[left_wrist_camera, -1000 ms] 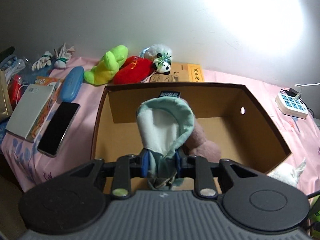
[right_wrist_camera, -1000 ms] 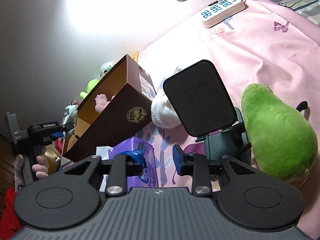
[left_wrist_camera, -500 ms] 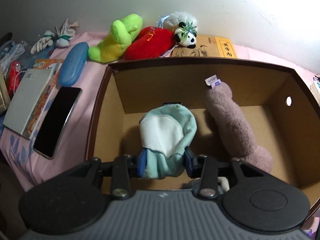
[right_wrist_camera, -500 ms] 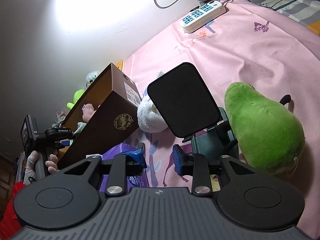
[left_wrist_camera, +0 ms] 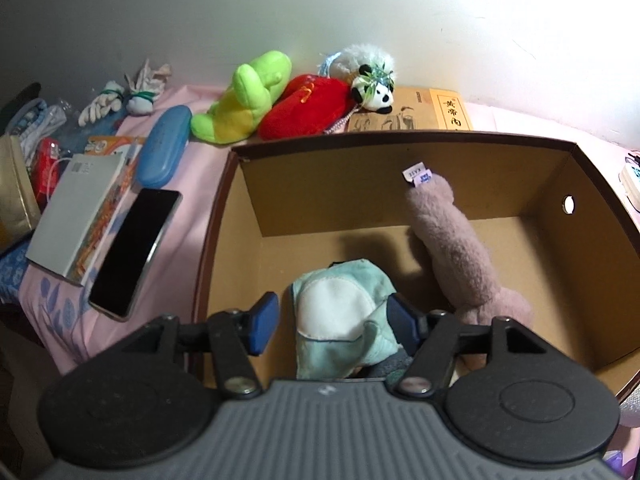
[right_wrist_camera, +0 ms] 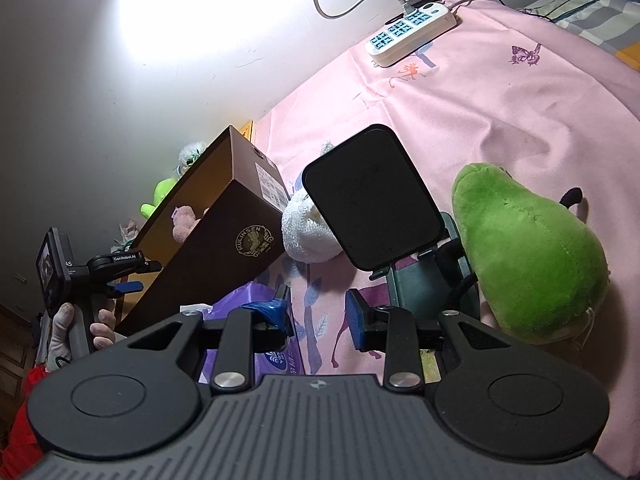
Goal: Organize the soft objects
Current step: 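Lower the slipper into the box and open the left gripper, then withdraw the left gripper from the box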
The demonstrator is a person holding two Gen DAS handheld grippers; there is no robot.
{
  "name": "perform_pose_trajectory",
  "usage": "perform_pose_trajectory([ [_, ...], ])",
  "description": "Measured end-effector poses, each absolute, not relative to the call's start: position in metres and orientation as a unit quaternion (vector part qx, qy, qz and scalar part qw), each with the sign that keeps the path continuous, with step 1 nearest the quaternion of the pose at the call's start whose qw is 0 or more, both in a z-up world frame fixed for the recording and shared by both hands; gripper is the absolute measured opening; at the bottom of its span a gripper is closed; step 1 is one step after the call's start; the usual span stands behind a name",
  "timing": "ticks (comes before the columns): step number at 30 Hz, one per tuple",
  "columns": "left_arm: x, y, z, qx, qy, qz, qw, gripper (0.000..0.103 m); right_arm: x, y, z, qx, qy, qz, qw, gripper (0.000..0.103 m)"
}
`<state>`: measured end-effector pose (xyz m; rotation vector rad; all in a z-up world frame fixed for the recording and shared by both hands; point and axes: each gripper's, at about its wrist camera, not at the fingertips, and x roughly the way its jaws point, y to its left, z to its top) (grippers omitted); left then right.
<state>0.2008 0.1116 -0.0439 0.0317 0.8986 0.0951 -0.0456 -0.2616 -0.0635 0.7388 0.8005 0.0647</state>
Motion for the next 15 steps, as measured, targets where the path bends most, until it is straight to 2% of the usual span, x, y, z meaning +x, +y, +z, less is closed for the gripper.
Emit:
perform_pose_trajectory([
  [15, 0.113, 0.107, -0.015, -0.038, 0.421, 0.047, 0.905, 0.070, -0.049, -0.274, -0.067, 0.341, 0.401, 0.063, 0.848, 0.014],
])
